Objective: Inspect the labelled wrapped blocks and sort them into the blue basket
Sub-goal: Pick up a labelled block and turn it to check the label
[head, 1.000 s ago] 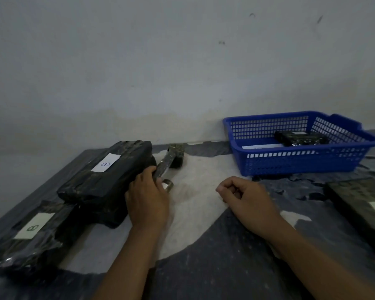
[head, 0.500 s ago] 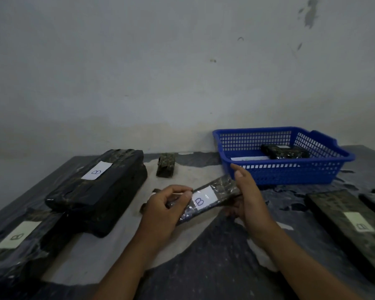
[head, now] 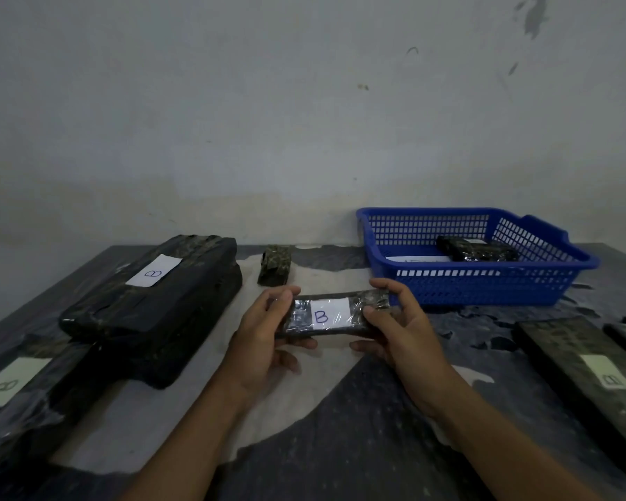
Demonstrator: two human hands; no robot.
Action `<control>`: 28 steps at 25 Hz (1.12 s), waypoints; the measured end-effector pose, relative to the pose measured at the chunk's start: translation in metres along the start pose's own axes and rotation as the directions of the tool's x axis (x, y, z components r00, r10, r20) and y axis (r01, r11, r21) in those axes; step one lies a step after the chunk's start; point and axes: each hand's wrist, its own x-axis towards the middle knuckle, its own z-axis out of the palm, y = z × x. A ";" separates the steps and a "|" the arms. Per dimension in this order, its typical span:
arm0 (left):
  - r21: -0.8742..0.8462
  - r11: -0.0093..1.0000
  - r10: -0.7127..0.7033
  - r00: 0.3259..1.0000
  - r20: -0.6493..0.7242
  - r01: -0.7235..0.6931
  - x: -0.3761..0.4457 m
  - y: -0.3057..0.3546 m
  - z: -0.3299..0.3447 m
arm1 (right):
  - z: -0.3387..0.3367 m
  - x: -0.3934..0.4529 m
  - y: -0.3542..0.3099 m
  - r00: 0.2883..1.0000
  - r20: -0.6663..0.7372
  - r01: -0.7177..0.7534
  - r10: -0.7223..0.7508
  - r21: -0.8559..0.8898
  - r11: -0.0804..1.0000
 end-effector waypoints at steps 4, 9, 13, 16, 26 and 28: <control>0.031 0.999 0.021 1.000 0.019 -0.022 0.002 -0.001 -0.003 | 0.000 0.002 -0.002 0.999 -0.010 -0.049 0.050 0.077 0.996; 0.043 0.998 0.035 0.998 0.045 -0.037 0.005 -0.006 -0.004 | -0.001 0.003 -0.005 0.992 0.044 -0.125 0.118 0.235 0.964; 0.038 0.999 0.028 0.998 0.059 -0.030 0.005 -0.006 -0.005 | -0.002 0.002 -0.007 0.988 0.064 -0.149 0.139 0.191 0.970; -0.001 1.000 0.024 0.998 0.057 -0.024 0.004 -0.004 -0.005 | -0.003 0.003 -0.006 0.989 0.056 -0.145 0.139 0.134 0.980; 0.025 1.000 0.015 0.999 0.036 -0.016 0.003 -0.004 -0.004 | -0.002 0.002 -0.002 0.995 0.039 -0.095 0.093 0.063 0.993; 0.039 0.999 0.010 0.999 0.050 -0.012 0.004 -0.004 -0.004 | -0.001 0.002 -0.002 0.994 0.033 -0.107 0.106 0.054 0.993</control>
